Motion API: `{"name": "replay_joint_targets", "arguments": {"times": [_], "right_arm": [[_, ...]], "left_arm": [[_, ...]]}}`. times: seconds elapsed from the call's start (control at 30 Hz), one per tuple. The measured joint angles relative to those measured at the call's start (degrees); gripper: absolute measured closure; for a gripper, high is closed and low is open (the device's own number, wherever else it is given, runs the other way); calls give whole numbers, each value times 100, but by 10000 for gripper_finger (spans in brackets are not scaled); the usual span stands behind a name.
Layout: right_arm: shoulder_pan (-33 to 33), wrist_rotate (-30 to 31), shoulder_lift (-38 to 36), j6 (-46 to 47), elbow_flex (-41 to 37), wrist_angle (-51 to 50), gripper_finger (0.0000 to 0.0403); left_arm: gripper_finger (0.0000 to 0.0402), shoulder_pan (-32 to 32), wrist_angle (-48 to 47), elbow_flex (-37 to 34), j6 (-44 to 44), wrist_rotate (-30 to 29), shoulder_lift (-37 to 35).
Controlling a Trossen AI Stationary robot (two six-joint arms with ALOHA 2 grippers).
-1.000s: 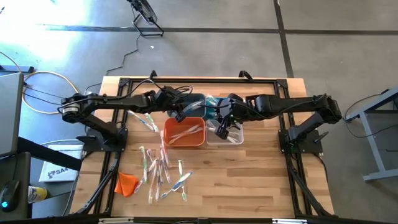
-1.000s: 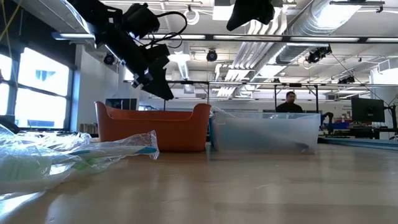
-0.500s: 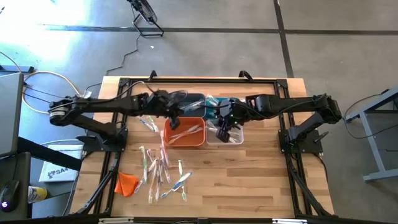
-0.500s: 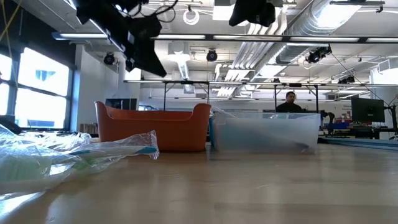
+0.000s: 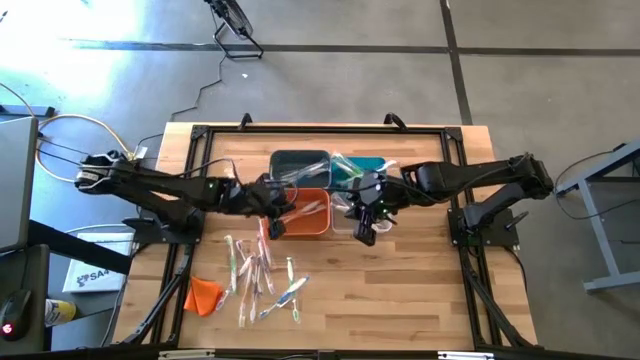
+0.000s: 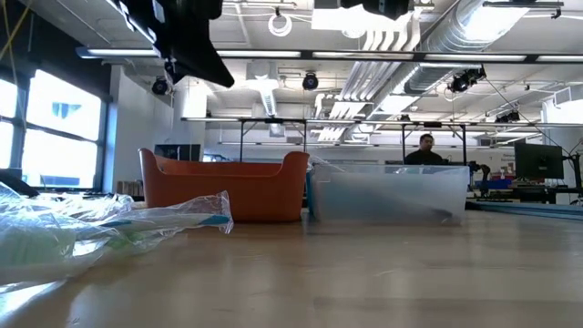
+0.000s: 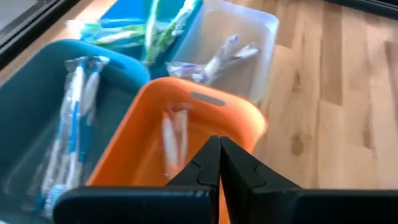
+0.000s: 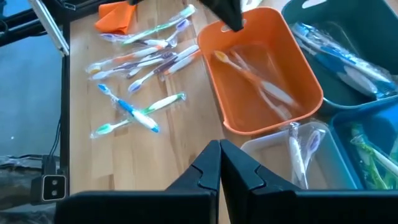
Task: Pick & Place Toothbrushes
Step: Put the blue toothbrush into the left blue bin
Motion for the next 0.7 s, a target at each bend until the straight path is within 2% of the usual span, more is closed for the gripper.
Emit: {"name": "replay_joint_targets", "arguments": {"times": [0.37,0.7], "right_arm": [[496,61,0,-17,0,906,401],[846,81,0,-17,0,1072,401]], "left_arm": [[401,-1362,21,0,-1317,-789,0],[402,-2547,111,2,-2558,-1805,347]]}}
